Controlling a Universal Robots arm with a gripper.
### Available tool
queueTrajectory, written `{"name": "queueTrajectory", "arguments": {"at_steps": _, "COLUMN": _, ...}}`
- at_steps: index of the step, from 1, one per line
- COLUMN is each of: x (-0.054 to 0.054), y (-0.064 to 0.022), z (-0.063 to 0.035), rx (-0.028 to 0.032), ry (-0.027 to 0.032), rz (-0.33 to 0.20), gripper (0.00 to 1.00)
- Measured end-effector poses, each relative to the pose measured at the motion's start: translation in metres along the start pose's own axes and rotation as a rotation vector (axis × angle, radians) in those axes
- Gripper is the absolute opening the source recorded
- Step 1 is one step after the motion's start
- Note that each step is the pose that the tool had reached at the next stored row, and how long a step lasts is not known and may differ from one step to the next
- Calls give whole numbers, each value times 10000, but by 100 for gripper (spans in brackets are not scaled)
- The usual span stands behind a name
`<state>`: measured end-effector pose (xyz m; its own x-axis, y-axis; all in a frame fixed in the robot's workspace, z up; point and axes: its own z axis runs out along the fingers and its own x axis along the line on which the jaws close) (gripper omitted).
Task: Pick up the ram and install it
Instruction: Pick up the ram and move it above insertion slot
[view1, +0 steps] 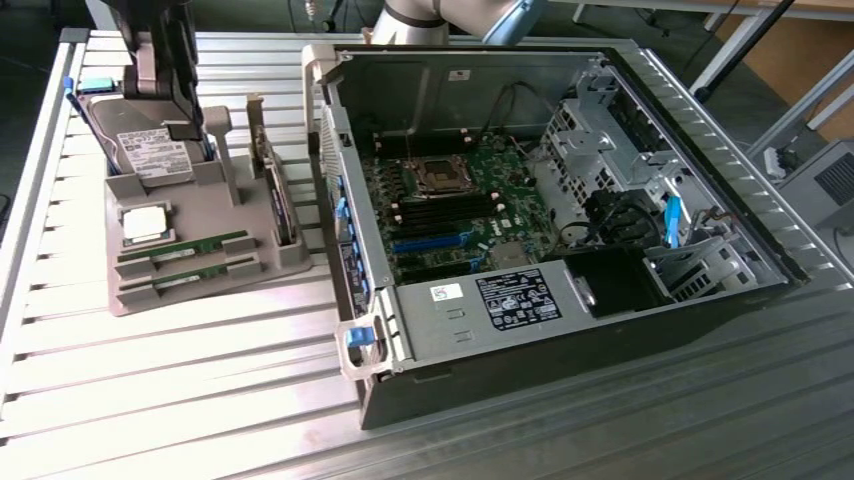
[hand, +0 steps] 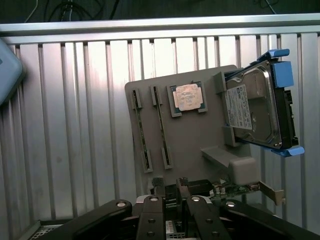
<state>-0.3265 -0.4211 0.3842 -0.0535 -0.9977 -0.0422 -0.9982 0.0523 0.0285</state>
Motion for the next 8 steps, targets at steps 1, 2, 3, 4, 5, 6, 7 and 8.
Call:
{"name": "queueTrajectory", "arguments": {"at_steps": 1, "x": 0, "y": 0, "z": 2, "rx": 0, "ry": 0, "rz": 0, "gripper": 22}}
{"name": "queueTrajectory", "arguments": {"at_steps": 2, "x": 0, "y": 0, "z": 3, "rx": 0, "ry": 0, "rz": 0, "gripper": 22}}
{"name": "queueTrajectory", "arguments": {"at_steps": 3, "x": 0, "y": 0, "z": 4, "rx": 0, "ry": 0, "rz": 0, "gripper": 22}}
{"name": "queueTrajectory", "arguments": {"at_steps": 4, "x": 0, "y": 0, "z": 6, "rx": 0, "ry": 0, "rz": 0, "gripper": 22}}
{"name": "queueTrajectory", "arguments": {"at_steps": 5, "x": 0, "y": 0, "z": 8, "rx": 0, "ry": 0, "rz": 0, "gripper": 22}}
{"name": "queueTrajectory", "arguments": {"at_steps": 6, "x": 0, "y": 0, "z": 11, "rx": 0, "ry": 0, "rz": 0, "gripper": 22}}
{"name": "queueTrajectory", "arguments": {"at_steps": 7, "x": 0, "y": 0, "z": 14, "rx": 0, "ry": 0, "rz": 0, "gripper": 22}}
{"name": "queueTrajectory", "arguments": {"at_steps": 8, "x": 1, "y": 0, "z": 15, "rx": 0, "ry": 0, "rz": 0, "gripper": 22}}
